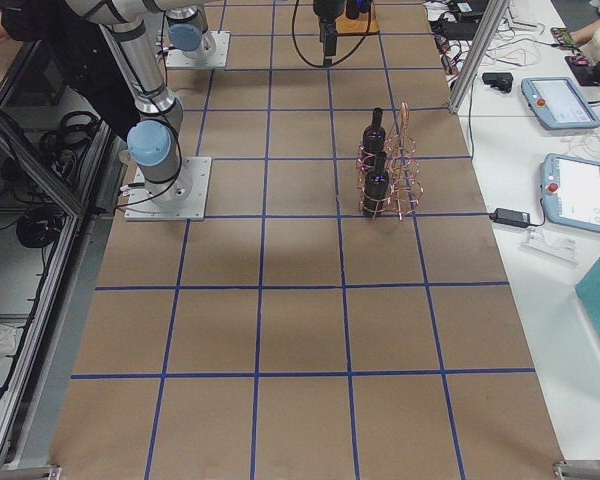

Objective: Take wine from basket and place on tray

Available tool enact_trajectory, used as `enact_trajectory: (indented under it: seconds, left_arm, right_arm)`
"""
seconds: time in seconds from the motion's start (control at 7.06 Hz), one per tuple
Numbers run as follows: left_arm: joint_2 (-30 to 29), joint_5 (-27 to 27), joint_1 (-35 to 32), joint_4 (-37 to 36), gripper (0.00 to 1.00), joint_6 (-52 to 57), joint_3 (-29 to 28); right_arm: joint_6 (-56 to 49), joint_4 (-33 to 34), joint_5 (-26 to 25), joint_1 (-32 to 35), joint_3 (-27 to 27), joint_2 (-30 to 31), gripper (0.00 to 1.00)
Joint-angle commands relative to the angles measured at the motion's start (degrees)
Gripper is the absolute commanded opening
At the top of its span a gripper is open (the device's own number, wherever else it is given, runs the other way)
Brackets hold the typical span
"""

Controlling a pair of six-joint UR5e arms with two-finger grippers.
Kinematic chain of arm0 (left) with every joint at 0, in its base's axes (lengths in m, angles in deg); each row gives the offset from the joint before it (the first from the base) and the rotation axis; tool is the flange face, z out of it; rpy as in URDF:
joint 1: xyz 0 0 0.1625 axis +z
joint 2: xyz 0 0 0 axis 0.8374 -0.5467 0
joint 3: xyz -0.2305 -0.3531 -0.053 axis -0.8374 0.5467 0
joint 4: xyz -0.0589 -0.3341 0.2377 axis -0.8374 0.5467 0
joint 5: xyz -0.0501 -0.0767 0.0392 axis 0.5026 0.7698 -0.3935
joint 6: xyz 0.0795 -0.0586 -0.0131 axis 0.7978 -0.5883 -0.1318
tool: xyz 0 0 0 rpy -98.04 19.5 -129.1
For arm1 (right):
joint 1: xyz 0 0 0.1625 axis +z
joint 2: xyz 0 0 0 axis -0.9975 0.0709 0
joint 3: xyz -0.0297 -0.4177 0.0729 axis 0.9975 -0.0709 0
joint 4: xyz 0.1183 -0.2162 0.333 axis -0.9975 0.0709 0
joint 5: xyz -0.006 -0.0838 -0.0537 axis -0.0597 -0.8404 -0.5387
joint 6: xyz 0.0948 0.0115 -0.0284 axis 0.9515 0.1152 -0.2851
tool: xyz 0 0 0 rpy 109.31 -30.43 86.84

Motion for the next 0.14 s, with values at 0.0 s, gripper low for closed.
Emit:
enact_trajectory:
  seconds: [0.0]
  left_arm:
    - [0.1,-0.1,0.1,0.1,1.00,0.0,0.0]
  right_arm:
    - [0.0,0.0,0.1,0.0,0.0,0.0,1.00]
